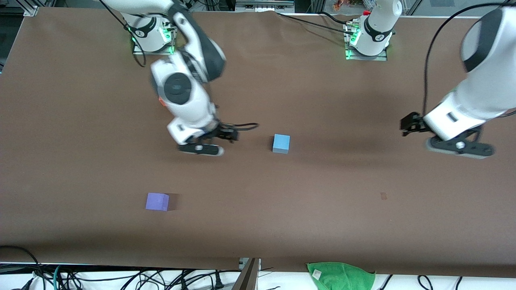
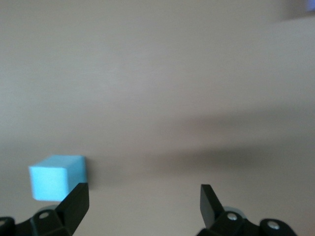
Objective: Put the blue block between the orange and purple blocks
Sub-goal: 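Lower the right gripper onto the blue block while the left gripper withdraws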
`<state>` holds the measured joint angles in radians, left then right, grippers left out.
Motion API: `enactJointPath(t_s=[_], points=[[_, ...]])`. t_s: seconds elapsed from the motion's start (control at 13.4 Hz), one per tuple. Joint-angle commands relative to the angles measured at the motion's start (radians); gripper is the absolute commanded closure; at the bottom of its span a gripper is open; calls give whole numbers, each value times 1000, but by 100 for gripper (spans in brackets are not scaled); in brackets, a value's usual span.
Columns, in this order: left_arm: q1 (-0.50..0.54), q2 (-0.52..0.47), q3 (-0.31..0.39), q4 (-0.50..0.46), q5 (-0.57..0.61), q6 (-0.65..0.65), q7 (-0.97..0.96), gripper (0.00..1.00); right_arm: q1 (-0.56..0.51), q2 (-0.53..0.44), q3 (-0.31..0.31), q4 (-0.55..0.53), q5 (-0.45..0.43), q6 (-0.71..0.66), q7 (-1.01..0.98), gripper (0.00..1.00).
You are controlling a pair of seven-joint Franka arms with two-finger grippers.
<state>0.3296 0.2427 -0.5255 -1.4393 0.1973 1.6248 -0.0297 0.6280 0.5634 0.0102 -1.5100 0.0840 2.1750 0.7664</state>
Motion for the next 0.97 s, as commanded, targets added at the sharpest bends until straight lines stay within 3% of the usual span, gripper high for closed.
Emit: enactJointPath(t_s=[0.0,0.22,0.37,0.52,0.6,0.75,0.82,0.89], points=[[14,-37,-4,12,-12,-16,30,0,100,110,-16,65,-12,119,155,0],[20,-43,-1,13,-19,-17,82,0,183,249,-18,210,-85,129,312,0],[14,-48,16,10,-27,-17,122,0,219,292,-19,238,-105,147,350,0],[-105,-113,199,-68,-48,-5,268,0,245,322,-24,238,-115,172,355,0],[-168,-152,300,-128,-118,19,293,0,260,335,-35,238,-131,173,363,1],[-300,-260,477,-296,-209,123,309,0,274,354,-41,249,-135,187,373,1],[-358,-314,537,-378,-214,192,309,0,276,360,-41,255,-135,193,375,1],[-377,-356,539,-407,-216,219,301,0,276,366,-41,272,-135,193,375,1]])
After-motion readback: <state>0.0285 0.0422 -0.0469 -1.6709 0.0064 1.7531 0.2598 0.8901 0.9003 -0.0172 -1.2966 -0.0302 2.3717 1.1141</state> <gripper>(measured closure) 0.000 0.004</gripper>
